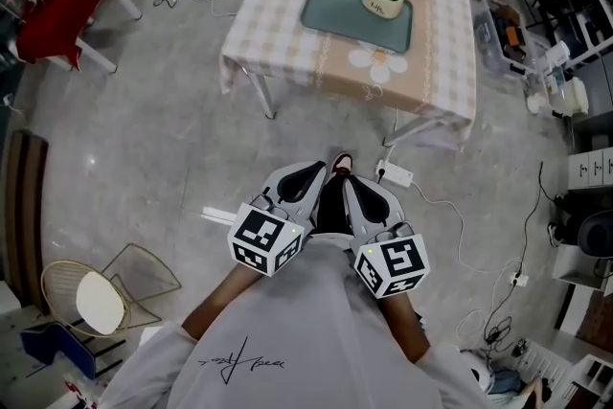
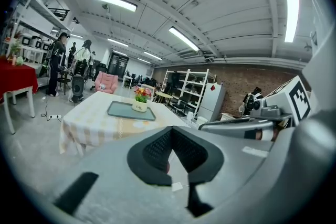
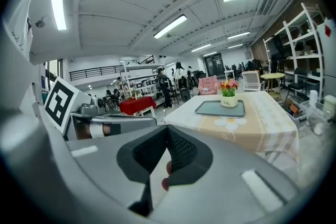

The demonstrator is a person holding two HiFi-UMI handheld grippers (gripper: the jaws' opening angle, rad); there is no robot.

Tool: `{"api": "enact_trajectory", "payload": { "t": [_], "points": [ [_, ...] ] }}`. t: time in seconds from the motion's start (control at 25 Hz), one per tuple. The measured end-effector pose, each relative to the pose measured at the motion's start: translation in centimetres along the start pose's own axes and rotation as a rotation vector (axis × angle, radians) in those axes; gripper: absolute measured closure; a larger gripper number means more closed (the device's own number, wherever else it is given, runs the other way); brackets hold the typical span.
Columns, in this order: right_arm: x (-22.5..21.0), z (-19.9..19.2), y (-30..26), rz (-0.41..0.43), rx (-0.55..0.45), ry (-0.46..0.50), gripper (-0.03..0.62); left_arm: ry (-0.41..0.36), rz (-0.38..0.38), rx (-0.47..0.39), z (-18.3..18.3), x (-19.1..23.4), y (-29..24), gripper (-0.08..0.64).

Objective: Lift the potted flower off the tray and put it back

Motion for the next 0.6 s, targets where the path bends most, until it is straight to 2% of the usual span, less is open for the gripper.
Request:
{"api": "enact_trajectory", "payload": {
  "t": [0.32, 0.6],
  "points": [
    [-4.1, 1.6, -3.2, -0.030, 0.024, -0.025, 0.588, 0.035, 0.002, 0.029, 1.5, 2.3, -4.1, 0.563],
    [-8.1, 3.7, -6.9, -0.019, 0.020, -0.029, 0.588, 0.038, -0.004, 0.029, 3.4, 4.5, -9.0, 0.563]
  ]
}}
Point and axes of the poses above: the fingertips, and each gripper's own axes: y backward along the fingers, x to its left, z out of its top, the point moved 5 cm from there along y, backward along the fingers, and after that the axes turned 5 degrees about -x, right-handed, at the moved point
